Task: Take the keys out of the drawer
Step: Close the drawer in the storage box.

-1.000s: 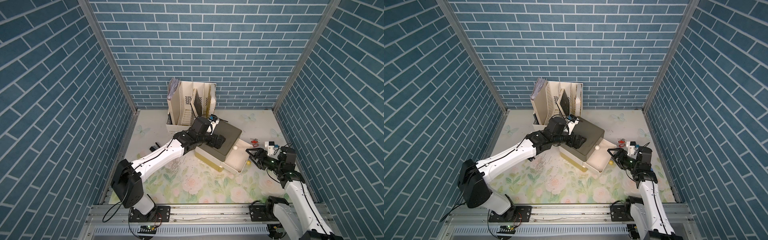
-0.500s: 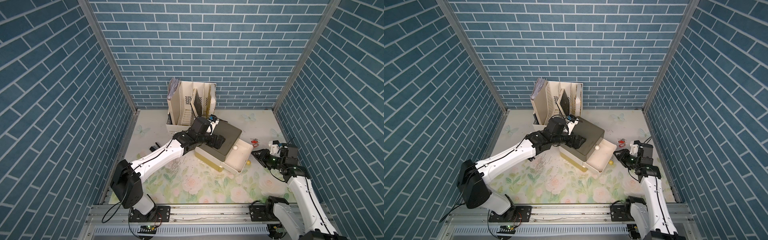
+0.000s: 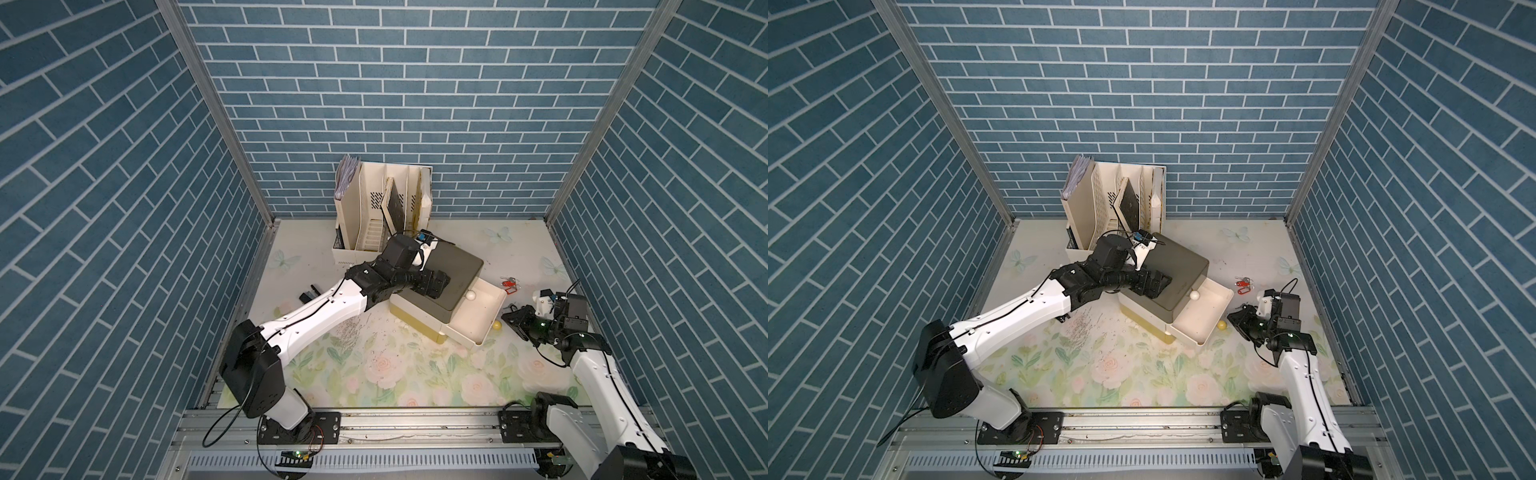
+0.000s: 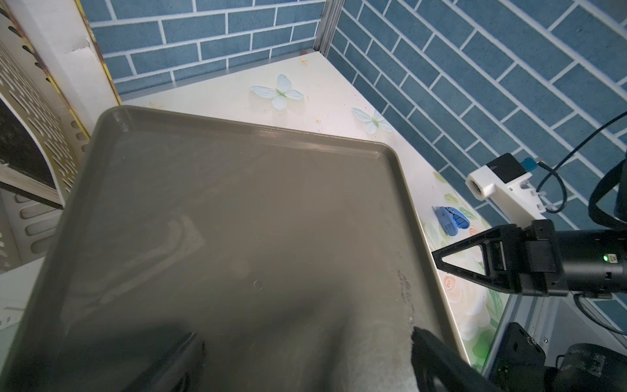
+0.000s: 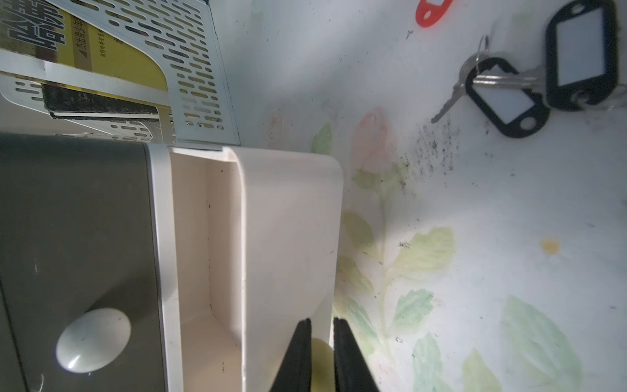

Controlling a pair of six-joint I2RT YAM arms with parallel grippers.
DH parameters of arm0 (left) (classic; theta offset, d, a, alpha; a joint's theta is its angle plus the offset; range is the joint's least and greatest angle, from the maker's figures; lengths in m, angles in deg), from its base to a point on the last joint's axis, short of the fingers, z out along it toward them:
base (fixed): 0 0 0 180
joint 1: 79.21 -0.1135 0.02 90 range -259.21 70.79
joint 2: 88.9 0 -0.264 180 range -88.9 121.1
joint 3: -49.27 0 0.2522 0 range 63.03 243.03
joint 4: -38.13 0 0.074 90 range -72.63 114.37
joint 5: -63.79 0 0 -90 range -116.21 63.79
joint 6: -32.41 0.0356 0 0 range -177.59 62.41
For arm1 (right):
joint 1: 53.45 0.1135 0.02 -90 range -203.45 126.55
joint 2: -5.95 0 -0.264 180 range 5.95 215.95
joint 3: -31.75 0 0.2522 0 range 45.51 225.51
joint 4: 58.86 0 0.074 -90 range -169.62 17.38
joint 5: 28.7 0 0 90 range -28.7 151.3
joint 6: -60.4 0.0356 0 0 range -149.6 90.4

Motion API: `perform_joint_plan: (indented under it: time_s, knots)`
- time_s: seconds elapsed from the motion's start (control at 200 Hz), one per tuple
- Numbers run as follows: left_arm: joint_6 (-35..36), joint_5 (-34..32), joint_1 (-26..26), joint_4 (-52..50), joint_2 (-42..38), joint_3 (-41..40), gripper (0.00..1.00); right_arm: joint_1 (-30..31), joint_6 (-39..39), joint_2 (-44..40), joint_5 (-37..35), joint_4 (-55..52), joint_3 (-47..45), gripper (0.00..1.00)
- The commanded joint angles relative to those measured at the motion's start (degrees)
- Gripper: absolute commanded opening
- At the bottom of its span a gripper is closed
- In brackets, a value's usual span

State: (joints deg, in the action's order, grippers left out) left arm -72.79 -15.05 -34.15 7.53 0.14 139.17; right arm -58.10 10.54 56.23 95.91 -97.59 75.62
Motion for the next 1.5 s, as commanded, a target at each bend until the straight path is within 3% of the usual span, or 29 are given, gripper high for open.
perform_joint_plan:
  time_s: [0.0, 1.495]
  knots:
    - [-0.08, -0.52, 0.38, -1.85, -0.35, -1.17, 1.00, 0.41, -0.17, 0.86, 1.22, 4.15, -0.66, 0.15]
    - [0.08, -0.79, 0.38, -2.07, 0.40, -1.70, 1.00, 12.05, 6.86, 13.58, -0.75, 22.93, 0.46, 0.10]
